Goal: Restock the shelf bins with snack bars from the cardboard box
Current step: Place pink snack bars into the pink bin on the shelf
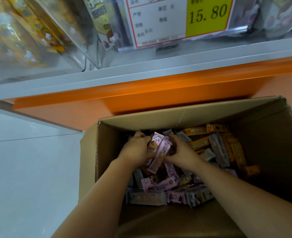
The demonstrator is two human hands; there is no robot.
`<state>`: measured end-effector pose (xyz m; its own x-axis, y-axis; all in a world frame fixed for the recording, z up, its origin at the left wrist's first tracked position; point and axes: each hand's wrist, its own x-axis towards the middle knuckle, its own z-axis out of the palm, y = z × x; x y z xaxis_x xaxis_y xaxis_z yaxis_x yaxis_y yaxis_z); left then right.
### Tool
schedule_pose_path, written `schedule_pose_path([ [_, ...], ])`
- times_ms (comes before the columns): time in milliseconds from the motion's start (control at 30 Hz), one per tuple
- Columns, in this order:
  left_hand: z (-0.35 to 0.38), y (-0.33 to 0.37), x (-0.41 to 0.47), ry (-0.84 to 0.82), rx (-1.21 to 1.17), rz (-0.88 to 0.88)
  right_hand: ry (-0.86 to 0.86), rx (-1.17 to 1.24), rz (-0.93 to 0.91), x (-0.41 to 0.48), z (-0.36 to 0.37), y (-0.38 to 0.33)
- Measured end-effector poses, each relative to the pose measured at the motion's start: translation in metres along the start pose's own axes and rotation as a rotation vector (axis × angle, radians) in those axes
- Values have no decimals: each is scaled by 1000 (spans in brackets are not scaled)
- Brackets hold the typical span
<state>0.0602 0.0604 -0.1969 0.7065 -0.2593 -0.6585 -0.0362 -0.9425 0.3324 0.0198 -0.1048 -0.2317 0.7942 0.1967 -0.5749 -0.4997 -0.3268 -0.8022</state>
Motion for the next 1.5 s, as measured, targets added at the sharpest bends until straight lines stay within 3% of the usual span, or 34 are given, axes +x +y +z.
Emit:
schedule_pose_path([
  [200, 1, -7, -9, -155, -453, 12, -12, 0, 39, -4, -8, -1],
  [600, 15, -3, -38, -383, -554, -68, -192, -115, 137, -32, -19, -13],
  [933, 49, -7, -56, -123, -865, -64, -123, 80, 152, -47, 9, 10],
  [1233, 61, -18, -54, -91, -978, -128, -189, 126, 223, -40, 22, 21],
  [1500, 64, -19, -55, -128, -1070, -130, -292, -325, 87, -43, 25, 14],
])
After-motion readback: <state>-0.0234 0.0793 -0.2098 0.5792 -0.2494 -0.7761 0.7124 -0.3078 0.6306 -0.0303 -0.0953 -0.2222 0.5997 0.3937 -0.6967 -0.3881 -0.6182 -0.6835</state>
